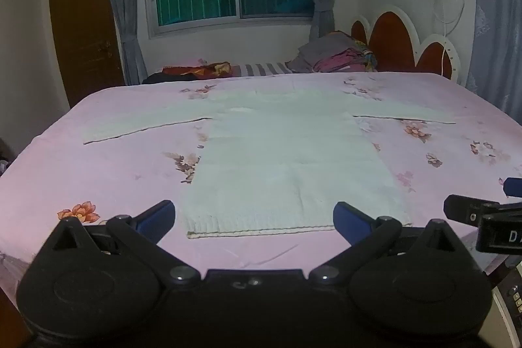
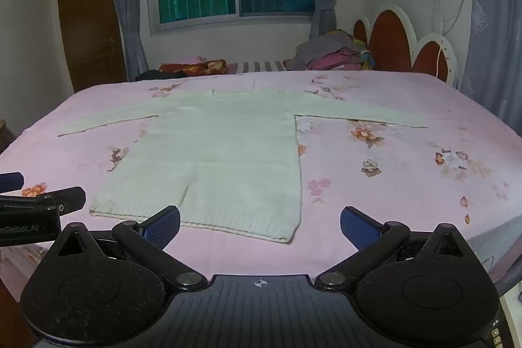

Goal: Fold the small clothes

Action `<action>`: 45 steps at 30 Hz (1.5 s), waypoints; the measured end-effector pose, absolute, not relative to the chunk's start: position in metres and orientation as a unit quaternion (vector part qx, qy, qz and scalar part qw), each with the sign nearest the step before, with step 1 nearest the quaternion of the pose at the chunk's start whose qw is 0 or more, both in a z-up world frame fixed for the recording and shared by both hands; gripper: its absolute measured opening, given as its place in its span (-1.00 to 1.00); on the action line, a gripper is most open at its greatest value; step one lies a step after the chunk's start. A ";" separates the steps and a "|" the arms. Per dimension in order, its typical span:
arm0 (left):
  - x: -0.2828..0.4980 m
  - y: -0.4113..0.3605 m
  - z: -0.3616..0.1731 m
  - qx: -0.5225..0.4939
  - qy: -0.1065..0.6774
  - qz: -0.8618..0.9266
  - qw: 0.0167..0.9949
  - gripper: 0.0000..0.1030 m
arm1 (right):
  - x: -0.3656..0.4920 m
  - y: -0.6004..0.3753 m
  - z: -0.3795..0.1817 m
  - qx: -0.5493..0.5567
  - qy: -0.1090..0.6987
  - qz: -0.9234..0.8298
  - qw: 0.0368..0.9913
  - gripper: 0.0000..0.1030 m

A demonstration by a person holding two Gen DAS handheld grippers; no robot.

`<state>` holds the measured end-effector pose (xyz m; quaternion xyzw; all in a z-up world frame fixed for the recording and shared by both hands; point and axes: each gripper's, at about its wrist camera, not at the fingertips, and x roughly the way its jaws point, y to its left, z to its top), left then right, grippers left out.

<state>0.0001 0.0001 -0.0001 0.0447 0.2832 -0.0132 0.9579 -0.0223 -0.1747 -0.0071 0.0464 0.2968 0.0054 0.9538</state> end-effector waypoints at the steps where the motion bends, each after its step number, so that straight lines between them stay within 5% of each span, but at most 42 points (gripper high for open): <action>1: 0.000 0.000 0.000 0.044 0.283 -0.013 0.958 0.99 | -0.022 -0.175 -0.007 0.046 0.295 0.004 0.954 1.00; 45: 0.001 -0.010 0.001 0.045 0.284 -0.003 0.958 0.99 | -0.014 -0.180 0.000 0.050 0.289 0.009 0.956 1.00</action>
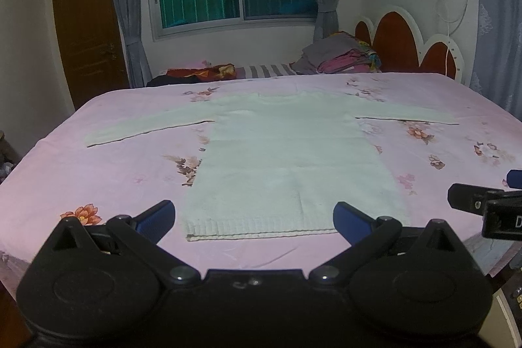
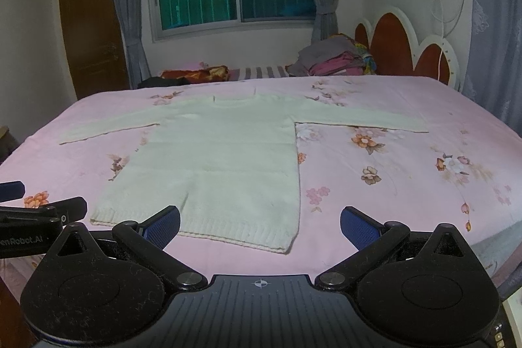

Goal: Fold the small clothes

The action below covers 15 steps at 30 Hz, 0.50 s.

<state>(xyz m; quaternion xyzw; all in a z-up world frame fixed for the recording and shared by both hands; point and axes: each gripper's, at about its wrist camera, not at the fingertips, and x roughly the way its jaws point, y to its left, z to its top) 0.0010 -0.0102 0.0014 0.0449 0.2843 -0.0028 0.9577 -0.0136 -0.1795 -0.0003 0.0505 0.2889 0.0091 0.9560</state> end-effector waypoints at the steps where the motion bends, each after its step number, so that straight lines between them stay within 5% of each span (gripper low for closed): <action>1: 0.000 -0.010 0.001 0.044 0.284 -0.003 0.958 0.99 | -0.014 -0.179 0.000 0.050 0.289 0.009 0.956 1.00; 15: 0.000 -0.013 0.001 0.046 0.284 -0.002 0.958 1.00 | -0.015 -0.181 0.001 0.052 0.285 0.008 0.957 1.00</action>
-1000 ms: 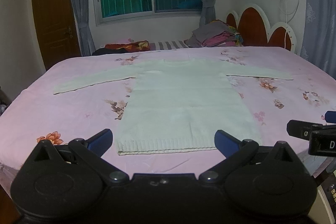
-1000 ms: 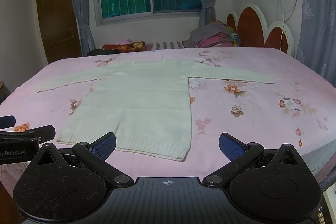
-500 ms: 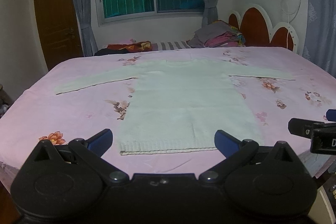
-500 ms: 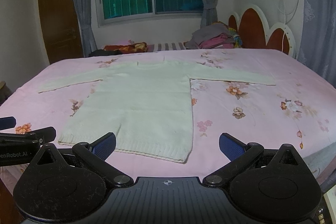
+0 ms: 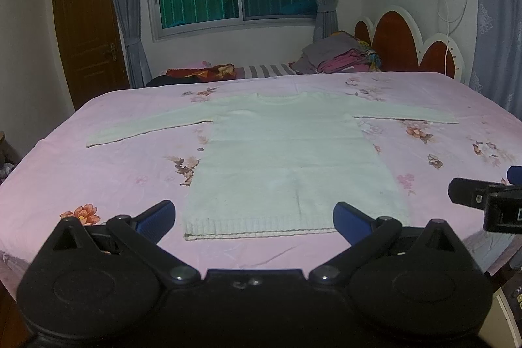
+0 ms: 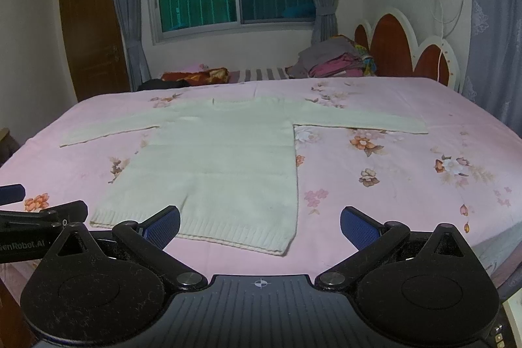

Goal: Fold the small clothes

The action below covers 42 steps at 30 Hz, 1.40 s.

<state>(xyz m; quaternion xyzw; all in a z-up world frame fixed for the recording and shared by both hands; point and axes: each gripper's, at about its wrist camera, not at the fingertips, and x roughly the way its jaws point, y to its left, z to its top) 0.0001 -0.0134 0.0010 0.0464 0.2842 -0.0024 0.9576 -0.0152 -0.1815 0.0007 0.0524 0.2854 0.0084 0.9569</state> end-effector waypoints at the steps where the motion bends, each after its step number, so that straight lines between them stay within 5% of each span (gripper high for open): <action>1: 0.000 -0.013 0.001 0.047 0.284 -0.001 0.958 0.99 | -0.016 -0.182 0.001 0.052 0.285 0.009 0.957 1.00; 42: -0.008 -0.009 0.003 0.045 0.274 -0.008 0.961 0.99 | -0.018 -0.178 0.007 0.050 0.281 0.010 0.958 1.00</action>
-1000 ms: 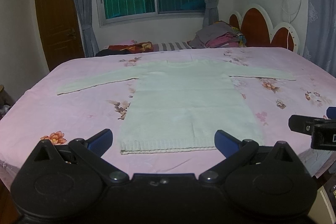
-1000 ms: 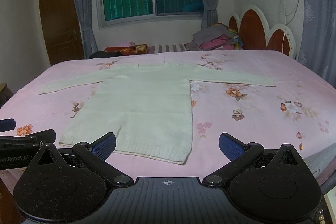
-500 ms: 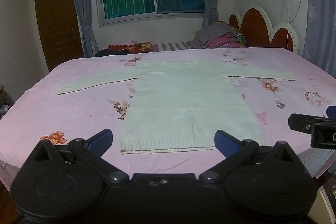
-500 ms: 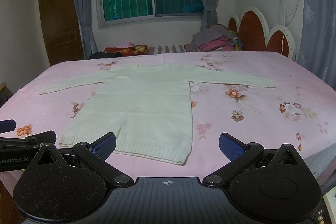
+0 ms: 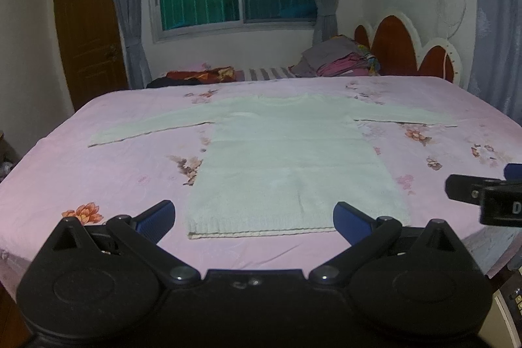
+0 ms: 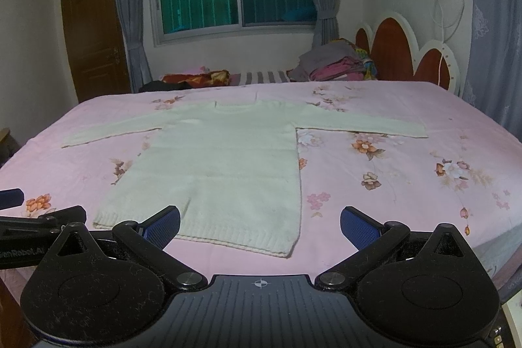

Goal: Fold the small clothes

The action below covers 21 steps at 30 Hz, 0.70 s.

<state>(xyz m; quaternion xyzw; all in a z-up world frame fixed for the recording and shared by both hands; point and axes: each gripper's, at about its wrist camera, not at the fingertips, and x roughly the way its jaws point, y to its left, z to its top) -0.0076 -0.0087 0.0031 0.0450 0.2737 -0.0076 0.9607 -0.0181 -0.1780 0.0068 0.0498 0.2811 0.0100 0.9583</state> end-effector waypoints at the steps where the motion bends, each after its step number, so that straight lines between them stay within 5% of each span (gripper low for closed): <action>1: -0.009 -0.009 0.003 0.048 0.271 -0.008 0.961 1.00 | -0.018 -0.177 0.007 0.050 0.281 0.010 0.958 1.00; 21: 0.045 0.010 -0.004 0.033 0.269 -0.018 0.962 1.00 | 0.030 -0.178 -0.002 0.051 0.290 -0.018 0.956 1.00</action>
